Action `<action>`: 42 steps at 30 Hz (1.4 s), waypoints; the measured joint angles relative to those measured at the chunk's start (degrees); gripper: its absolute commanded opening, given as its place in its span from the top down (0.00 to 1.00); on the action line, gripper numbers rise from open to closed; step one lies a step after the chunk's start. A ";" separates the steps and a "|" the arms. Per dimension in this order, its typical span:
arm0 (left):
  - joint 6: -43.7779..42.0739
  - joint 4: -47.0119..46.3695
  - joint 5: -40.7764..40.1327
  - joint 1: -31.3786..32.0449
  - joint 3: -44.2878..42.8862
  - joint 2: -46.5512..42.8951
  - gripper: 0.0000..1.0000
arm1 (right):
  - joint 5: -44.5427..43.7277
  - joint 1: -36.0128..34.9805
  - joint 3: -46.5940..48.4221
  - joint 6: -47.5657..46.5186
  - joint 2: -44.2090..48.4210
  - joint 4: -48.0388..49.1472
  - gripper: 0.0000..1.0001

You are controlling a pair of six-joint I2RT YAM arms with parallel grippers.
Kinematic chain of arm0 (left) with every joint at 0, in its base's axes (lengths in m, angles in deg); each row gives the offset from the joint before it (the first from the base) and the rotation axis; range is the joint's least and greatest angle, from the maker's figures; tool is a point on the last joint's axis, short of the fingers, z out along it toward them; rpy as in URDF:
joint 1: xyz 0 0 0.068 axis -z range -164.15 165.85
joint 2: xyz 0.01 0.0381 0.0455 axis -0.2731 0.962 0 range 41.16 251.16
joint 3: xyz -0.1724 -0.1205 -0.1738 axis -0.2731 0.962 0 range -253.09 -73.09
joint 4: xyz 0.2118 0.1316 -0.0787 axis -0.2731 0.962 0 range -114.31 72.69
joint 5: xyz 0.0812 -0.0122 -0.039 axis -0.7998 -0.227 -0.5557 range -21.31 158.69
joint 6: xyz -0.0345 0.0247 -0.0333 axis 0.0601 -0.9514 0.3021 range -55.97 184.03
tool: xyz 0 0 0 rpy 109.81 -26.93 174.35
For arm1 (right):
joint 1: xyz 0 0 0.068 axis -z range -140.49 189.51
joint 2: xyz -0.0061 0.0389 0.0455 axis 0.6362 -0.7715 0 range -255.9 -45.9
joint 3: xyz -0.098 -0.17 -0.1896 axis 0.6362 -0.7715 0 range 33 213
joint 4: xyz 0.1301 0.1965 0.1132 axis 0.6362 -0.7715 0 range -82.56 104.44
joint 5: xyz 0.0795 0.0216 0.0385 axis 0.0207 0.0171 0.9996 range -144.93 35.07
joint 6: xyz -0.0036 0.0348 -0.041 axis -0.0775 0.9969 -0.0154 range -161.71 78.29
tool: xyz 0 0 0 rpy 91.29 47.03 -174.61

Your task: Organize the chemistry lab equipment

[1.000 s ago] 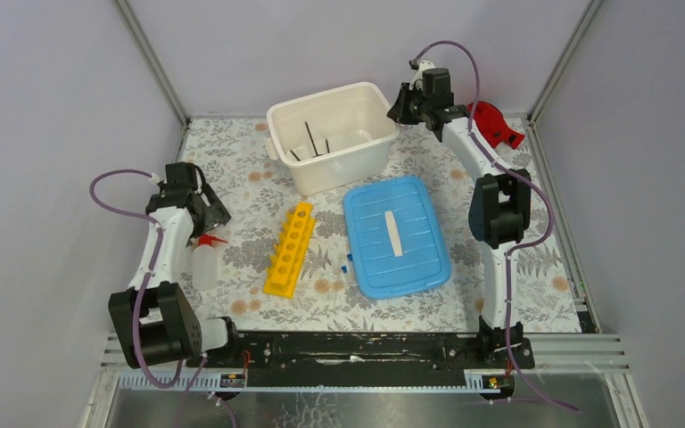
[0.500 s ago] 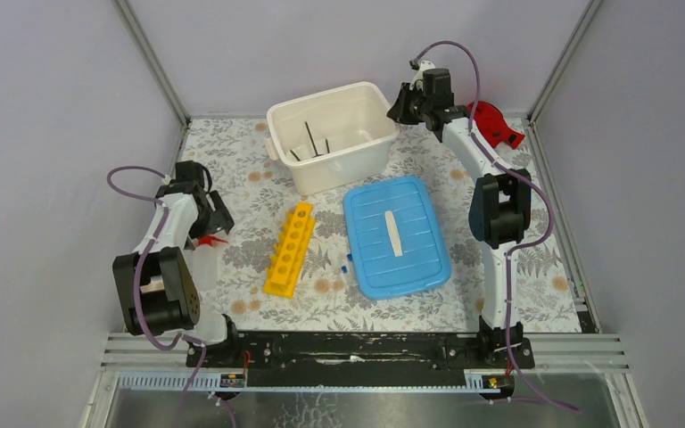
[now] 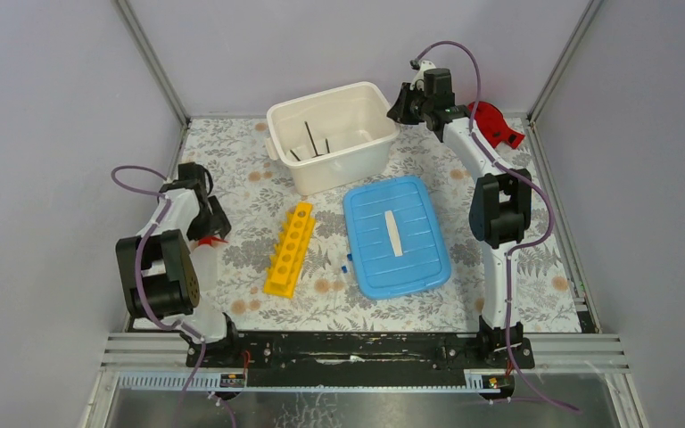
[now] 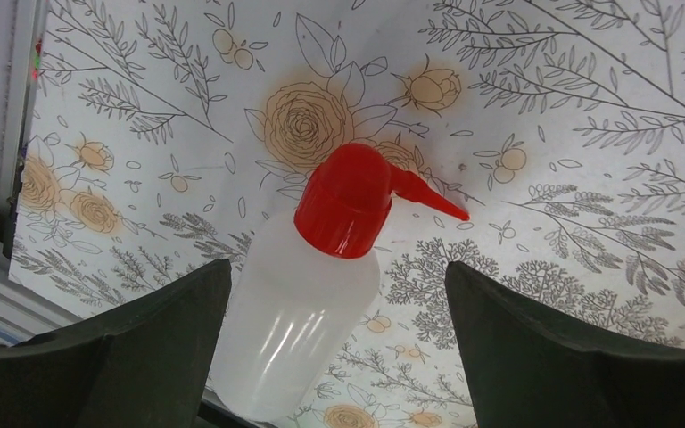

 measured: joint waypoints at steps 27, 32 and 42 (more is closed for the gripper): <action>-0.90 -1.03 -1.31 -0.70 -0.13 6.51 1.00 | -0.04 0.02 0.02 -0.04 -0.02 -0.02 0.96; 0.85 -0.94 1.36 -0.72 -2.38 6.36 1.00 | -0.04 0.02 0.37 -0.07 -0.22 -0.35 0.96; 5.95 -2.54 6.64 1.31 -14.32 0.59 1.00 | -0.02 0.02 0.98 -0.07 -0.46 -1.03 0.84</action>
